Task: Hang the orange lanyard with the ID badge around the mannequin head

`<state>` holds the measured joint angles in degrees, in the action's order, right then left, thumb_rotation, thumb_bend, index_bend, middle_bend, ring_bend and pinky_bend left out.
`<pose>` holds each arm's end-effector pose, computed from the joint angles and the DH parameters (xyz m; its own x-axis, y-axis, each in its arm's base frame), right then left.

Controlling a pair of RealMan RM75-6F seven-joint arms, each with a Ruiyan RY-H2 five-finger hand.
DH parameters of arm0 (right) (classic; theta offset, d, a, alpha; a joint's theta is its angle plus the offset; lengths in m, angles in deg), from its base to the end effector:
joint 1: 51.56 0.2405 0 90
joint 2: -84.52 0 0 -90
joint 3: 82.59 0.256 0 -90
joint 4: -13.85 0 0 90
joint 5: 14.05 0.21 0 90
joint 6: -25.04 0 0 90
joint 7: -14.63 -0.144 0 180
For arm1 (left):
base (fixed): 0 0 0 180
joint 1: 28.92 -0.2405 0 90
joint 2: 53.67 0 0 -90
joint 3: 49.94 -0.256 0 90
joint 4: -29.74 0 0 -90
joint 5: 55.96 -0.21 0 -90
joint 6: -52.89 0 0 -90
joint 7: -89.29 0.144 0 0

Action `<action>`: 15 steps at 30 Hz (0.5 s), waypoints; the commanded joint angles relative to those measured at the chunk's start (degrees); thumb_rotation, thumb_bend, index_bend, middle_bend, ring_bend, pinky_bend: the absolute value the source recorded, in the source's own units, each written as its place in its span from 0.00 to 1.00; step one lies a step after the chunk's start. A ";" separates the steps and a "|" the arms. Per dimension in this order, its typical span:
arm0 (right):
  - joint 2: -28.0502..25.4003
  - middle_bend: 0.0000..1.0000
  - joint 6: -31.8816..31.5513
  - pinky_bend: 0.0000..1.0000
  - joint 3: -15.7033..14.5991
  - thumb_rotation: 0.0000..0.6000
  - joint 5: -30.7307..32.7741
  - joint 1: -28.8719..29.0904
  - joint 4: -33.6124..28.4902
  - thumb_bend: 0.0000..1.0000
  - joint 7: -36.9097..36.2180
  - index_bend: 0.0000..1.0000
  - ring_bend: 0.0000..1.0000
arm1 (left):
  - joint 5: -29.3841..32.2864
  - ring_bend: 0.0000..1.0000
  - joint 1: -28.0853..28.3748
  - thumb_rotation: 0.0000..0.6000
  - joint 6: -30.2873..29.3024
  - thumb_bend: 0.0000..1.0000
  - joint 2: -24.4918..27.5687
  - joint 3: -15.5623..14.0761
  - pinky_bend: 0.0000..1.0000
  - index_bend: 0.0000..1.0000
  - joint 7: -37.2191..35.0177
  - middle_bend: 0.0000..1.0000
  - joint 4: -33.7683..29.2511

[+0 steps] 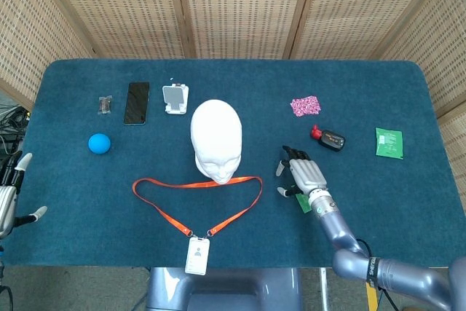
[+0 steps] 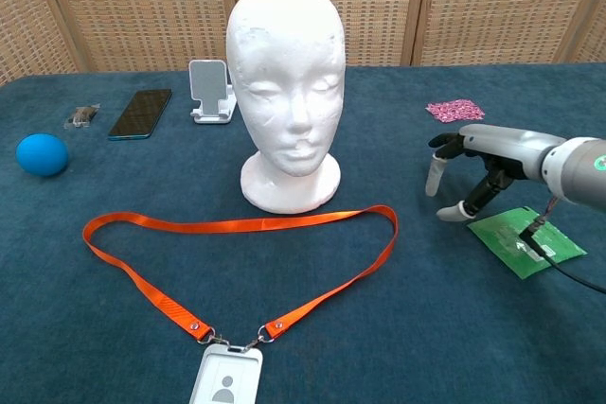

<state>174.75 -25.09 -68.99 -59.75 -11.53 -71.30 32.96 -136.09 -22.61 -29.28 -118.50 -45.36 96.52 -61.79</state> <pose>-0.1796 -0.3418 -0.0288 0.1892 -0.4446 0.8755 -0.9818 -0.0712 0.1760 -0.3216 0.1950 0.1597 0.4957 0.0212 0.8682 0.8659 0.0658 -0.4960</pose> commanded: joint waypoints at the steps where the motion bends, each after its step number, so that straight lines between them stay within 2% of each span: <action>1: 1.47 0.00 -0.88 0.00 0.27 1.00 1.62 1.18 0.96 0.46 1.45 0.48 0.00 | 0.09 0.00 0.03 1.00 0.07 0.00 0.04 0.01 0.00 0.00 -0.09 0.00 0.03; 15: 7.75 0.00 -2.35 0.00 2.03 1.00 9.50 5.53 4.68 0.48 5.24 0.48 0.00 | 0.76 0.00 0.43 1.00 0.90 0.00 0.06 0.01 0.00 0.00 -0.58 0.00 0.37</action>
<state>182.12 -27.37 -67.08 -50.53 -6.31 -66.97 38.00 -135.33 -22.19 -28.38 -118.44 -45.35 95.94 -61.42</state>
